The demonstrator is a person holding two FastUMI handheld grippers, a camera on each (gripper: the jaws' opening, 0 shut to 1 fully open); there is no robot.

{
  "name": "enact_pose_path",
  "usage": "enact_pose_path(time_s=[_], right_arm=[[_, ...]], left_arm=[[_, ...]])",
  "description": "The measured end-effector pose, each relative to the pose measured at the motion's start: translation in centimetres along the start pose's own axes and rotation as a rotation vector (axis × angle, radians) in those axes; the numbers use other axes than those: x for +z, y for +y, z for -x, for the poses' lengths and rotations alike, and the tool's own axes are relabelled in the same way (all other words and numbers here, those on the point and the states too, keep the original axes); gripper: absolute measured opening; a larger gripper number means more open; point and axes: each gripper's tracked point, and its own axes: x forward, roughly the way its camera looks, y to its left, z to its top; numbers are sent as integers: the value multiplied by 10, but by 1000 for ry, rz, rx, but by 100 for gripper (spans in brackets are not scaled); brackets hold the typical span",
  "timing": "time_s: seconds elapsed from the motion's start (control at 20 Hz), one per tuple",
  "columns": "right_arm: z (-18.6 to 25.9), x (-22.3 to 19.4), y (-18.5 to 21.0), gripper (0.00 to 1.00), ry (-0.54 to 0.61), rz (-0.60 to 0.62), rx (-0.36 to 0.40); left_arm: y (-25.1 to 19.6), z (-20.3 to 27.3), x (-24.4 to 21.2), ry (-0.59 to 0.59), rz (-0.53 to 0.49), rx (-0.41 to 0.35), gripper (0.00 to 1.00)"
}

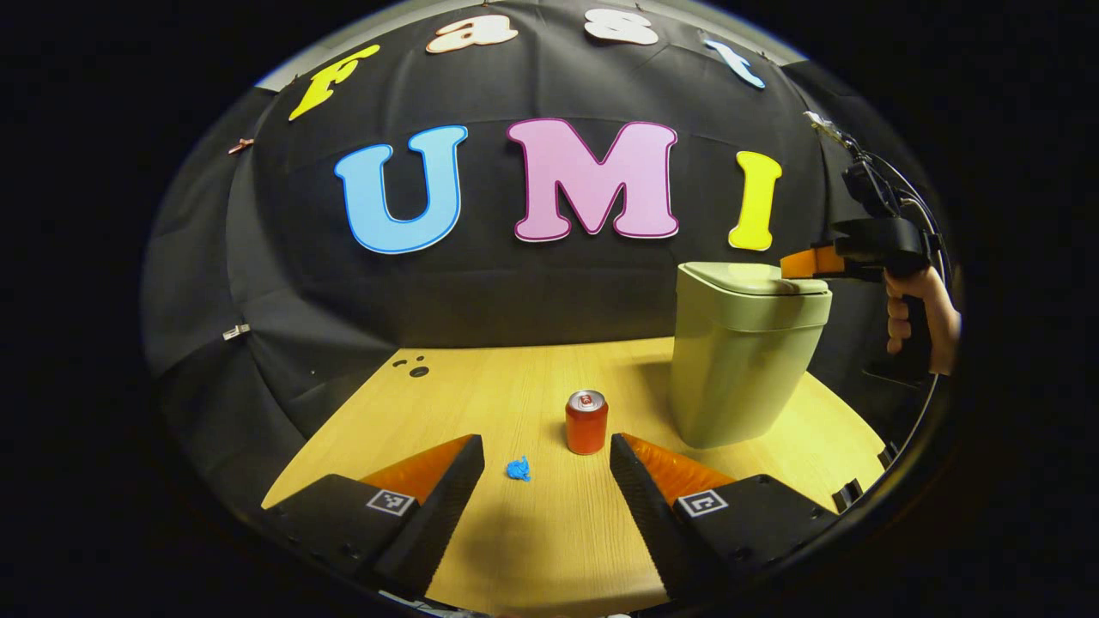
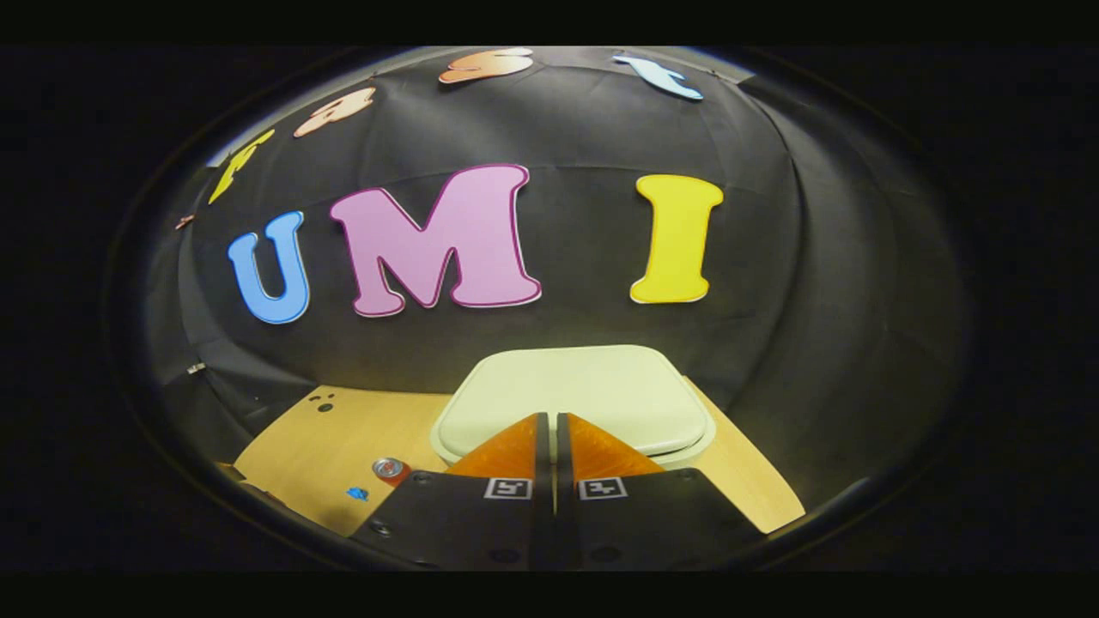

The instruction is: Press the lid of the desktop garbage bin to open it, pick up the crumpled paper on the desktop and throw it into the bin, then pick up the pop can on the desktop and drop it into the bin, and finally close the garbage bin lid.

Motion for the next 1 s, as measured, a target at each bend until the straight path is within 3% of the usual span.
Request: enact_pose_path(time_s=[0.05,0.2,0.25,0.6,0.65,0.8,0.95,1.0], right_arm=[[5,3,1,0,-10,14,0],[24,6,8,10,-17,29,9],[30,5,11,5,-16,27,12],[79,-16,43,5,2,44,27],[85,-22,49,0,12,47,28],[103,-37,65,10,27,40,37],[117,-51,76,10,38,29,40],[120,-56,78,0,44,26,47]], left_arm=[[1,1,1,-4,1,-1,95],[9,6,-2,-12,13,-5,95],[13,8,-2,-16,18,-5,95],[49,25,-18,-26,43,-3,95],[54,27,-23,-21,47,-7,95],[65,30,-39,2,64,-29,95],[72,29,-52,26,67,-39,92],[75,28,-57,35,64,-36,95]])
